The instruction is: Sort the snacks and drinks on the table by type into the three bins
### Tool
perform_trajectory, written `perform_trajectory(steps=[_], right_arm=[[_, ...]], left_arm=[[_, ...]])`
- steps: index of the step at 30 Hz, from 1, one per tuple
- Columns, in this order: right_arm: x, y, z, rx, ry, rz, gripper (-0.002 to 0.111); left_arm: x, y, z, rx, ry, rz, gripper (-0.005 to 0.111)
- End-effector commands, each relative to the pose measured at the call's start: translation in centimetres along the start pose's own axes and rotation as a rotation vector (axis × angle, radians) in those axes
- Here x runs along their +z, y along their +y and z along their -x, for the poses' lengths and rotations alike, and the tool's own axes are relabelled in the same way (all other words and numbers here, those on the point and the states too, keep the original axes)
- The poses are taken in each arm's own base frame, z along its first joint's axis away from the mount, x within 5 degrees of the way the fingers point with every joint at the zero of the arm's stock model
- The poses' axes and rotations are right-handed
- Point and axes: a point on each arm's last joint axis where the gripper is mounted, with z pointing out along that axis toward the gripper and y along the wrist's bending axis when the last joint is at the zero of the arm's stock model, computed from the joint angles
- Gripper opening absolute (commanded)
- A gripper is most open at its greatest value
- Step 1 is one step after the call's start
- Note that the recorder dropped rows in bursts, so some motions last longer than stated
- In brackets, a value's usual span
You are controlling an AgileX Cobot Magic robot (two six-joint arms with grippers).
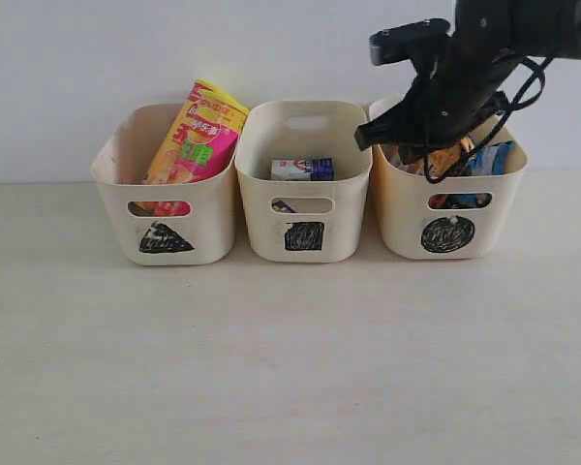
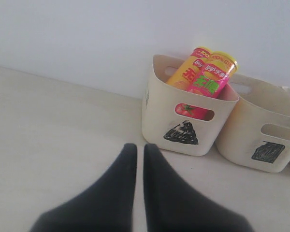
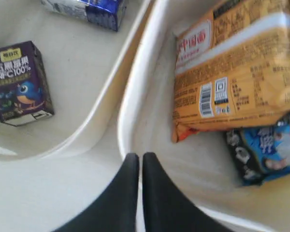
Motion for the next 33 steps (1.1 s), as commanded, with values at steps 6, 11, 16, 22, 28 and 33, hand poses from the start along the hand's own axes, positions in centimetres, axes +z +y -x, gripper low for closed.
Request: perform_trajectory(steps=[6,11,16,22,28,33], right_arm=[[-5.6,-3.2,-2.1,0.303,-0.433,0.031,0.0],[-8.6,-3.4,-5.0,0.312,-0.651,-0.013,0.0],[-11.4,-3.2,-8.0,0.305,-0.718,-0.028,0.0],[-15.4,-2.8,-11.6,0.294,-0.813,-0.036,0.0],[-18.5,-2.3,-15.0,0.29,-0.876,-0.031,0.0],[-20.1,-2.1,-17.5,0.288,-0.916,-0.028,0.0]], left_arm=[[0.0,0.0,-0.2,0.003,0.006,-0.003,0.005],[0.0,0.0,-0.2,0.003,0.006,-0.003,0.005],[0.0,0.0,-0.2,0.003,0.006,-0.003,0.005],[0.0,0.0,-0.1,0.003,0.003,-0.004,0.005],[0.0,0.0,-0.1,0.003,0.003,-0.004,0.005],[0.0,0.0,-0.1,0.003,0.003,-0.004,0.005]])
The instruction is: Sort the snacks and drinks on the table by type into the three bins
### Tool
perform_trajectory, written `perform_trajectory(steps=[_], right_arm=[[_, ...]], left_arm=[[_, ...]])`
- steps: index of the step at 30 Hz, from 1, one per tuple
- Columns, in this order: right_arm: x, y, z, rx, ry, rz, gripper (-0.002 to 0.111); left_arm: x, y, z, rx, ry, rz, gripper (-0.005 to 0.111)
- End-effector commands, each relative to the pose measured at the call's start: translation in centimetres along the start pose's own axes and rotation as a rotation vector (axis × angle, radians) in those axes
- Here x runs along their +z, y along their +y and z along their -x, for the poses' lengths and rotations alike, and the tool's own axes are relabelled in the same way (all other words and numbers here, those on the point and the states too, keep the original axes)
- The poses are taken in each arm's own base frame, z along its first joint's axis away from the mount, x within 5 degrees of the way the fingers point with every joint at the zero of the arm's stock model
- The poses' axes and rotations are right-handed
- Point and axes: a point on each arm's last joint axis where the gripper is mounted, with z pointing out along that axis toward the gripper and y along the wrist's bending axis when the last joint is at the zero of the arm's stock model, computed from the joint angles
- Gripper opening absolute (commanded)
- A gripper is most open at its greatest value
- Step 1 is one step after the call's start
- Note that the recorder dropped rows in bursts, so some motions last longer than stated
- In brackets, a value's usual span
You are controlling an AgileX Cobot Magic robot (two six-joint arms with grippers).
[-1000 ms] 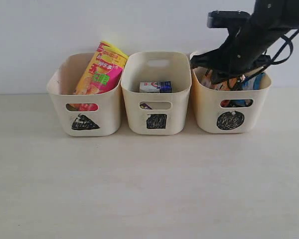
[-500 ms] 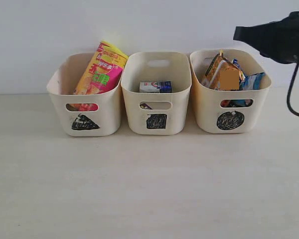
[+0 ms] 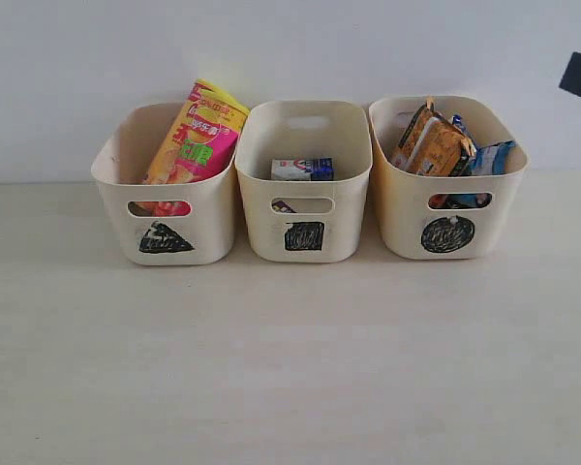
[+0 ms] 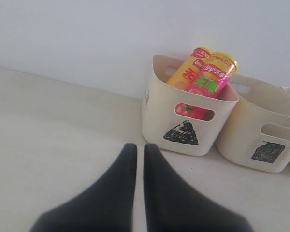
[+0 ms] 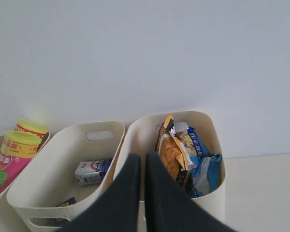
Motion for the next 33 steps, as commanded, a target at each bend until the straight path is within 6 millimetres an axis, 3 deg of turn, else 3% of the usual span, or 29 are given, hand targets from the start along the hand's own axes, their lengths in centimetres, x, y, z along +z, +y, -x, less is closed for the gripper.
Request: perform_trajectory(steps=[1,9,33], right_arm=[[-2.4,-0.4,-0.2,-0.006,-0.046,0.0,0.0],[-5.1,-0.7,-2.1,-0.002,0.01,0.006,0.0],[-5.2,-0.7,-2.8,0.0,0.081,0.006,0.0]], left_arm=[[0.0,0.0,-0.1,0.003,0.003,-0.004,0.005],[0.0,0.0,-0.1,0.003,0.003,-0.004,0.005],[0.0,0.0,-0.1,0.003,0.001,-0.005,0.005]])
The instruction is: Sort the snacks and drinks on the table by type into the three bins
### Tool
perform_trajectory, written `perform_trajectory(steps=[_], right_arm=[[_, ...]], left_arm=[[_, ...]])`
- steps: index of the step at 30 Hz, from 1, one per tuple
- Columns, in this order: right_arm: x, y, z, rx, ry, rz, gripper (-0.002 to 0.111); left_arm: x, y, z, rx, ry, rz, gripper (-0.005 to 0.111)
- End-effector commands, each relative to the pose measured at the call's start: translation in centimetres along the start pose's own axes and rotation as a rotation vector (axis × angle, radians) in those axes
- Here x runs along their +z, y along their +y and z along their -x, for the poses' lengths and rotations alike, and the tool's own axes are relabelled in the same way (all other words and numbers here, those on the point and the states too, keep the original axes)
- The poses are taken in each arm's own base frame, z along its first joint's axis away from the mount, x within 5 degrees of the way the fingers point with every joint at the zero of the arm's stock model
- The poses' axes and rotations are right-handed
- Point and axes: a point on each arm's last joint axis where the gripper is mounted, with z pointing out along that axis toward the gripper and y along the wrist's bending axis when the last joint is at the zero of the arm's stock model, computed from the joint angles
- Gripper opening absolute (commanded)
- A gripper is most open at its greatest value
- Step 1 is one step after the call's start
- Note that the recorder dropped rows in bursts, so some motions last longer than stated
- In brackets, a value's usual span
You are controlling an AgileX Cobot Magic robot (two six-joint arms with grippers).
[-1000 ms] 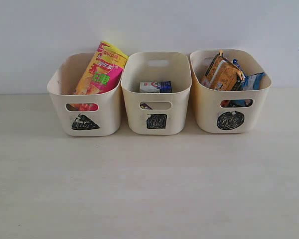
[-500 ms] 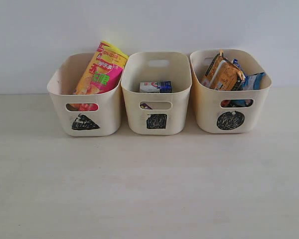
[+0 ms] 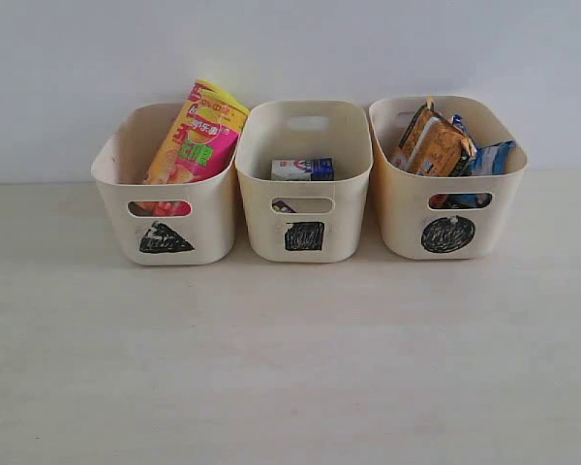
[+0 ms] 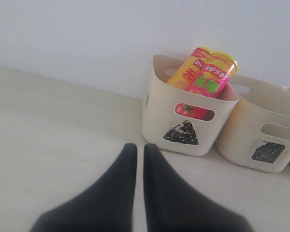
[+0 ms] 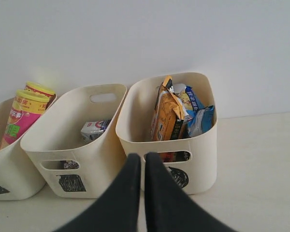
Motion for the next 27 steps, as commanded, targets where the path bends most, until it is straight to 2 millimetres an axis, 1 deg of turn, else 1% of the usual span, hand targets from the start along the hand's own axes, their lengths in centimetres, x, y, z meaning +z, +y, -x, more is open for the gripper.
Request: perform_trajectory(steps=[1,5,7,11,16,22,27], right_arm=[[0.0,-0.1,0.0,-0.003,-0.001,-0.007,0.0],[-0.1,-0.2,0.0,-0.002,-0.002,-0.01,0.0],[-0.2,-0.6,-0.1,-0.001,0.017,-0.034,0.0],[-1.0,-1.1,-0.8,-0.095,0.111,-0.068,0.0],[-2.8,-1.9,-0.8,-0.175,0.154,-0.119,0.0],[-5.5,-2.3,-0.2,-0.274,0.093,-0.201,0.0],[-7.6,-2.3,-0.7,-0.325,0.135,-0.238,0.0]], left_arm=[[0.0,0.0,-0.1,0.003,0.001,-0.005,0.005],[0.0,0.0,-0.1,0.003,0.001,-0.005,0.005],[0.0,0.0,-0.1,0.003,0.001,-0.005,0.005],[0.0,0.0,-0.1,0.003,0.001,-0.005,0.005],[0.0,0.0,-0.1,0.003,0.001,-0.005,0.005],[0.0,0.0,-0.1,0.003,0.001,-0.005,0.005],[0.0,0.0,-0.1,0.003,0.001,-0.005,0.005]])
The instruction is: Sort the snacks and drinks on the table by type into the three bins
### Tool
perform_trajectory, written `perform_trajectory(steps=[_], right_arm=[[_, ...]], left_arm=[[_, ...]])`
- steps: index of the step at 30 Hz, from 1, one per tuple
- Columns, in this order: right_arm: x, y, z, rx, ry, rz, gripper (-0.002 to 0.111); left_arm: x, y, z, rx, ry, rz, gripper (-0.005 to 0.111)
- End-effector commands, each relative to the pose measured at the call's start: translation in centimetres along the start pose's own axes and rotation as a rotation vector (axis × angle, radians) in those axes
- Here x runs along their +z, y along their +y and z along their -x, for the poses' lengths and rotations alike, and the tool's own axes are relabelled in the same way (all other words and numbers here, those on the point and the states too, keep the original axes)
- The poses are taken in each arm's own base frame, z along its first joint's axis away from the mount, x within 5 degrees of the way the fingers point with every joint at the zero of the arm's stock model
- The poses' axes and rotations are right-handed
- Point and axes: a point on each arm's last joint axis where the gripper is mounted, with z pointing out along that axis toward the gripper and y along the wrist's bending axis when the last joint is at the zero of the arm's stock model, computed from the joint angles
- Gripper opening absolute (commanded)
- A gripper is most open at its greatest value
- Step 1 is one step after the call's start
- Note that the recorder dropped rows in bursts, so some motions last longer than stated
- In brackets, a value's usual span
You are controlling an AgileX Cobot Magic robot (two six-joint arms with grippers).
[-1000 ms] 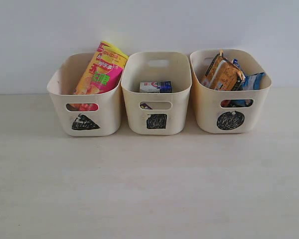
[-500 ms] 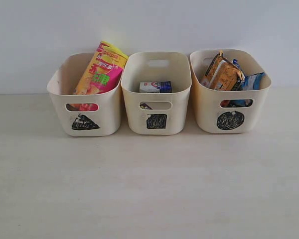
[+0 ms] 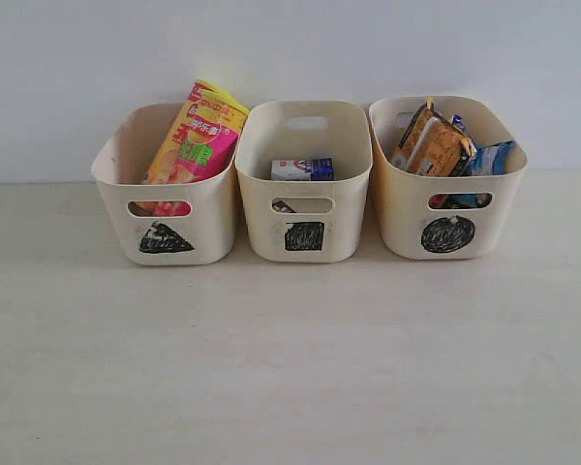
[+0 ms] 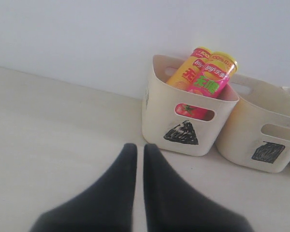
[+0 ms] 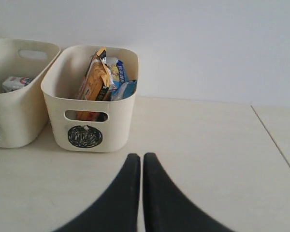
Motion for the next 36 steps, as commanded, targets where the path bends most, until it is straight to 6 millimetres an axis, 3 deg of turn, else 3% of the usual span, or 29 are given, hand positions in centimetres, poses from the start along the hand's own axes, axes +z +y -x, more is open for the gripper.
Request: perform_trajectory(steps=[1,10,22,32,36], right_arm=[[-1.8,-0.2,-0.9,-0.063,0.042,-0.038,0.0],[-4.3,-0.4,-2.3,-0.107,-0.02,-0.103,0.0],[-1.6,0.5,-11.0,0.067,-0.137,-0.086,0.0],[-1.5,0.8,-12.0,0.107,-0.021,-0.061,0.0],[-1.5,0.8,-12.3,0.036,0.018,-0.054,0.0]], left_arm=[[0.0,0.0,-0.1,0.003,0.001,-0.005,0.005],[0.0,0.0,-0.1,0.003,0.001,-0.005,0.005],[0.0,0.0,-0.1,0.003,0.001,-0.005,0.005],[0.0,0.0,-0.1,0.003,0.001,-0.005,0.005],[0.0,0.0,-0.1,0.003,0.001,-0.005,0.005]])
